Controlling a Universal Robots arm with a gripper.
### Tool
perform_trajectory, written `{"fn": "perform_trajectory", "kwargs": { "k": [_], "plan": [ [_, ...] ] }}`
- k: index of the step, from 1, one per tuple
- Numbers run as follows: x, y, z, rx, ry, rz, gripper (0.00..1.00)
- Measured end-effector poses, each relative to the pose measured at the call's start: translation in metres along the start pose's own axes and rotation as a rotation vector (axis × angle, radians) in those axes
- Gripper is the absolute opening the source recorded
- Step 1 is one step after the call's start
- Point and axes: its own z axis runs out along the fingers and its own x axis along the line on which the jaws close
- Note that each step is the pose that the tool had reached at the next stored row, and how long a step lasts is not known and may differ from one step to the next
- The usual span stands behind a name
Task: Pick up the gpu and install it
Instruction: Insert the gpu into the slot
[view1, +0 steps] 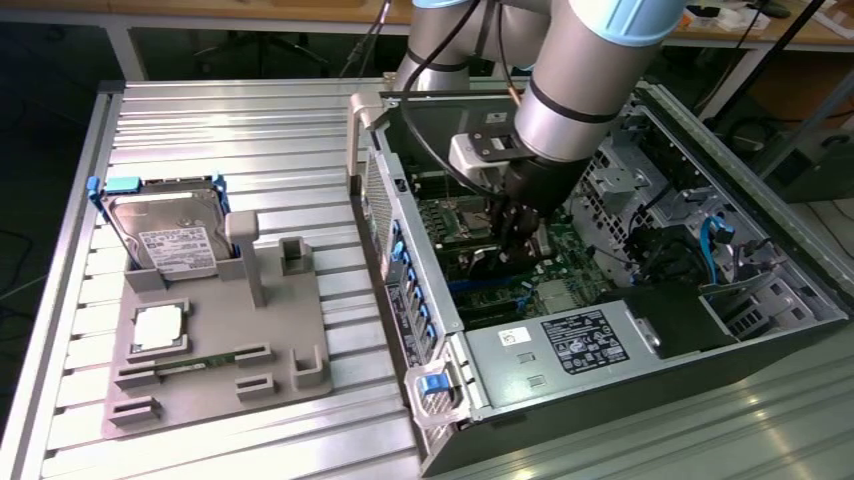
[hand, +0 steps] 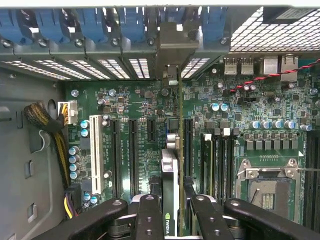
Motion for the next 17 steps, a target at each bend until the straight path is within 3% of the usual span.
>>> {"fn": "perform_trajectory", "kwargs": {
  "k": [17],
  "plan": [
    [0.0000, 0.0007, 0.0097, 0.0002, -0.0004, 0.000, 0.27]
  ]
}}
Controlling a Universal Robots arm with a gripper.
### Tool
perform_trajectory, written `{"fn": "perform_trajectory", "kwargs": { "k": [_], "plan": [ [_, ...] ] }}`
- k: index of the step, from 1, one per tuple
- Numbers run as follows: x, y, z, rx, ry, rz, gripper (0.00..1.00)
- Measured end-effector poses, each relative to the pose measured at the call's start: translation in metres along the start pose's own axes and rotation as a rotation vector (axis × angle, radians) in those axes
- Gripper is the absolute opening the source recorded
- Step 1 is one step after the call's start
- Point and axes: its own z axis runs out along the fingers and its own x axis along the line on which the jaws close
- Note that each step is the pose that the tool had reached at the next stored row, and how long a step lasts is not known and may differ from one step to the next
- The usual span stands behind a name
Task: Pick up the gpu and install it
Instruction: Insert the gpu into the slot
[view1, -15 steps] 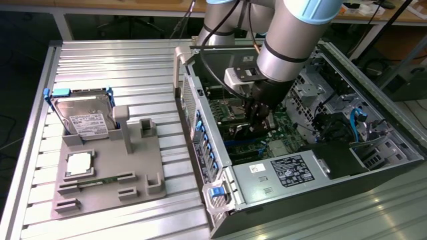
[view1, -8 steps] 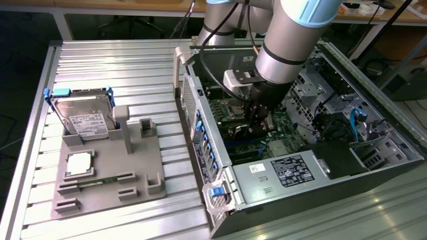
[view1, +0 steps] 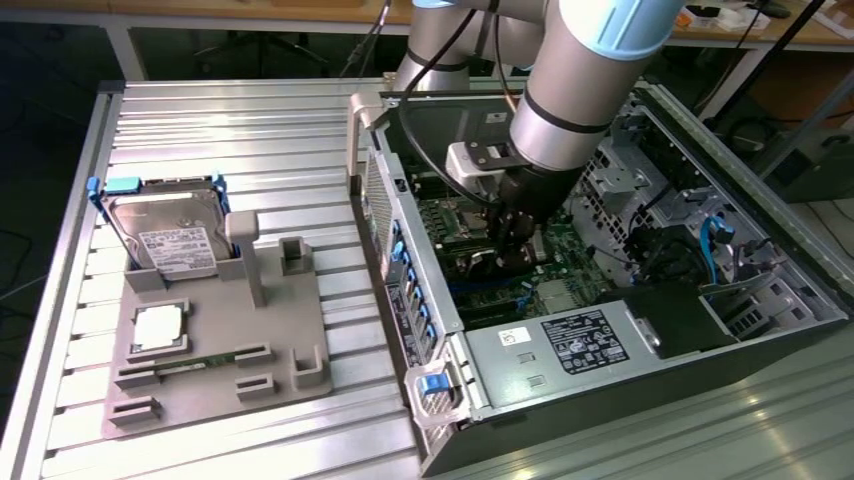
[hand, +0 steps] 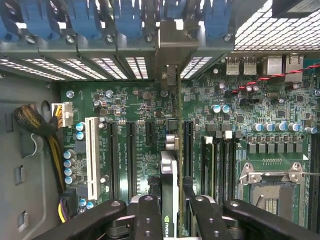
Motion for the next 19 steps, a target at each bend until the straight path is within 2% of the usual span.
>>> {"fn": "perform_trajectory", "kwargs": {
  "k": [5, 8, 19],
  "plan": [
    [0.000, 0.0000, -0.0006, -0.0002, -0.0001, 0.000, 0.27],
    [0.000, 0.0000, -0.0142, -0.0009, 0.0005, 0.000, 0.27],
    [0.000, -0.0001, -0.0146, -0.0009, 0.0004, 0.000, 0.27]
  ]
}}
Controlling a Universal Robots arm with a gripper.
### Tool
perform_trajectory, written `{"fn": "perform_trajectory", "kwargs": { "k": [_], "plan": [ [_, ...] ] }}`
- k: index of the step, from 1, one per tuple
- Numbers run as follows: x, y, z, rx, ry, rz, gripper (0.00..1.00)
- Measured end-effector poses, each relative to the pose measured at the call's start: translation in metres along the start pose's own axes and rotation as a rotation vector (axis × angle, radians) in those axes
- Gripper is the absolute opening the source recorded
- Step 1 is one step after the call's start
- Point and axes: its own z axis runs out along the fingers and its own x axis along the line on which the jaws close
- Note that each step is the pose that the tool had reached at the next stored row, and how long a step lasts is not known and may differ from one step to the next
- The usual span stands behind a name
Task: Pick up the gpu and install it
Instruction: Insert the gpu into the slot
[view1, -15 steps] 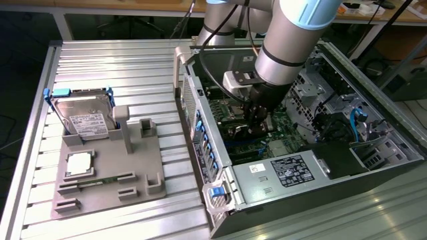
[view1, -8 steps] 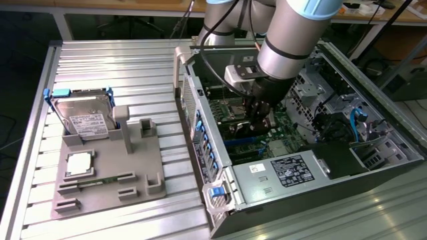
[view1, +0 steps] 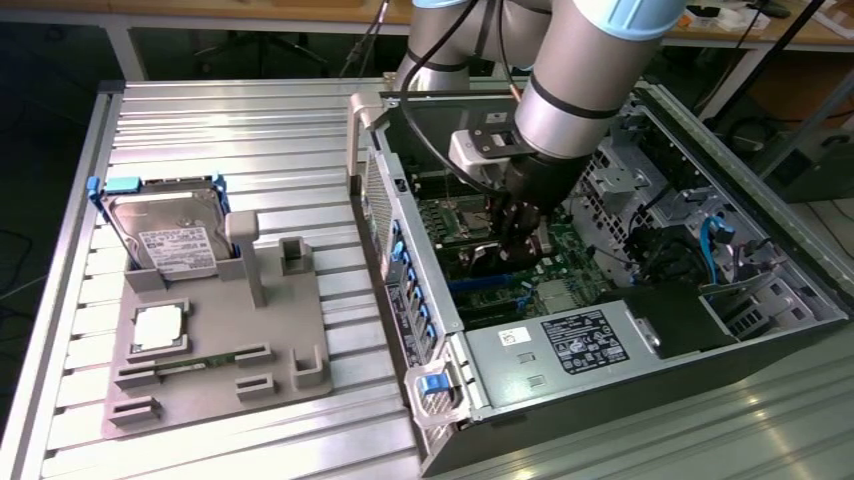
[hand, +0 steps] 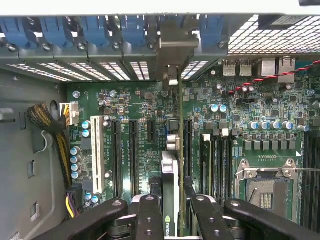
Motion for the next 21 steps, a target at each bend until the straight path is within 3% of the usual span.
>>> {"fn": "perform_trajectory", "kwargs": {
  "k": [6, 10, 21],
  "plan": [
    [0.000, 0.0000, 0.0029, 0.0000, -0.0001, 0.000, 0.27],
    [0.002, 0.0002, 0.0102, 0.0001, 0.0000, 0.000, 0.27],
    [0.006, 0.0002, 0.0108, 0.0000, 0.0022, 0.000, 0.27]
  ]
}}
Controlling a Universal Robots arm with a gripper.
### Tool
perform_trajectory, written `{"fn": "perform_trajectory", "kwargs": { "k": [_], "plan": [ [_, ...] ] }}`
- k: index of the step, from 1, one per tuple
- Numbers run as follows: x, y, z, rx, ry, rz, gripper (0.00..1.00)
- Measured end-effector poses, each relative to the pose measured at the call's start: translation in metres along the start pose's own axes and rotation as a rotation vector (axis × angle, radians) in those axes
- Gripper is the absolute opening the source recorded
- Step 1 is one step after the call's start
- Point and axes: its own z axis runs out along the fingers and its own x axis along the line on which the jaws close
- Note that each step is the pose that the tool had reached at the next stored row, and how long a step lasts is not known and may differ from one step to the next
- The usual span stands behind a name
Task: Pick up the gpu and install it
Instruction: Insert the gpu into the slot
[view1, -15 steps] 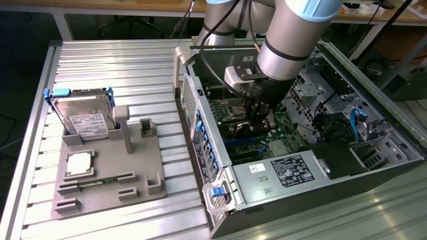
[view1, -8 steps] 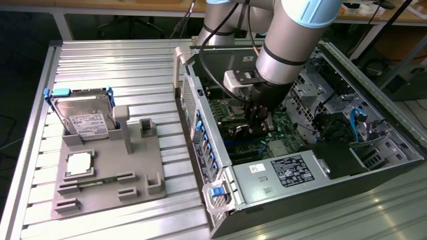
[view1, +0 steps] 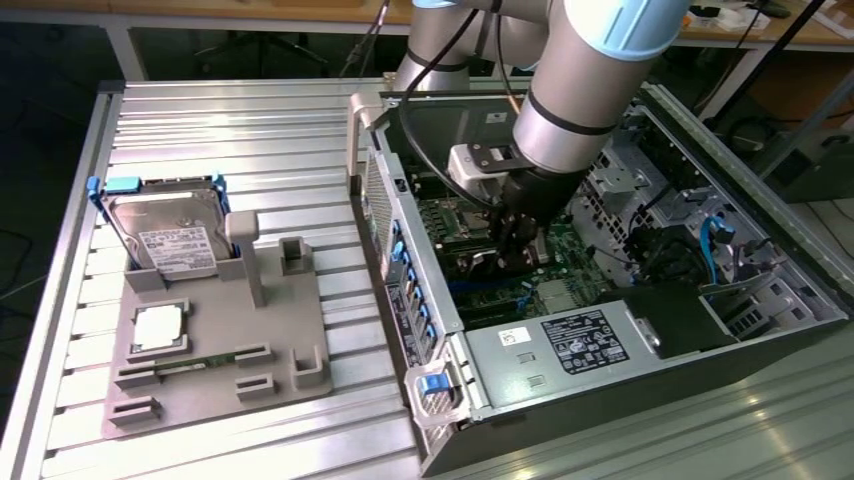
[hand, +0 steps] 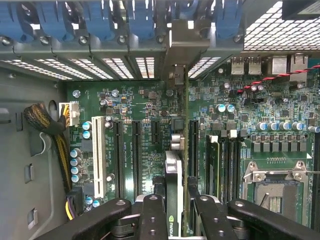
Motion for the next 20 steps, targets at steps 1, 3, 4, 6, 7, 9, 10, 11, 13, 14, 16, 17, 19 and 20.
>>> {"fn": "perform_trajectory", "kwargs": {
  "k": [1, 3, 4, 6, 7, 9, 10, 11, 13, 14, 16, 17, 19, 20],
  "plan": [
    [0.0000, 0.0000, 0.0000, 0.0000, 0.0000, 0.000, 0.27],
    [0.0000, 0.0000, 0.0000, -0.0001, 0.0001, 0.000, 0.27],
    [0.0001, -0.0001, -0.0001, -0.0028, 0.0002, 0.000, 0.27],
    [0.0000, 0.0000, 0.0000, -0.0137, 0.0001, 0.000, 0.27],
    [0.0001, 0.0000, 0.0000, -0.0185, 0.0002, 0.000, 0.27],
    [0.0000, 0.0000, 0.0000, -0.0219, 0.0002, 0.000, 0.27],
    [-0.0001, 0.0002, 0.0001, -0.0220, 0.0000, 0.000, 0.27],
    [-0.0005, 0.0006, 0.0002, -0.0219, -0.0001, 0.000, 0.27],
    [-0.0010, 0.0007, 0.0001, -0.0220, 0.0001, 0.000, 0.27],
    [-0.0012, 0.0007, 0.0001, -0.0221, 0.0001, 0.000, 0.27],
    [-0.0014, 0.0007, 0.0001, -0.0222, -0.0013, 0.000, 0.27],
    [-0.0014, 0.0005, 0.0001, -0.0222, -0.0020, 0.000, 0.27],
    [-0.0017, -0.0018, 0.0000, -0.0223, -0.0045, 0.000, 0.27],
    [-0.0017, -0.0020, 0.0001, -0.0221, -0.0051, 0.000, 0.27]
  ]
}}
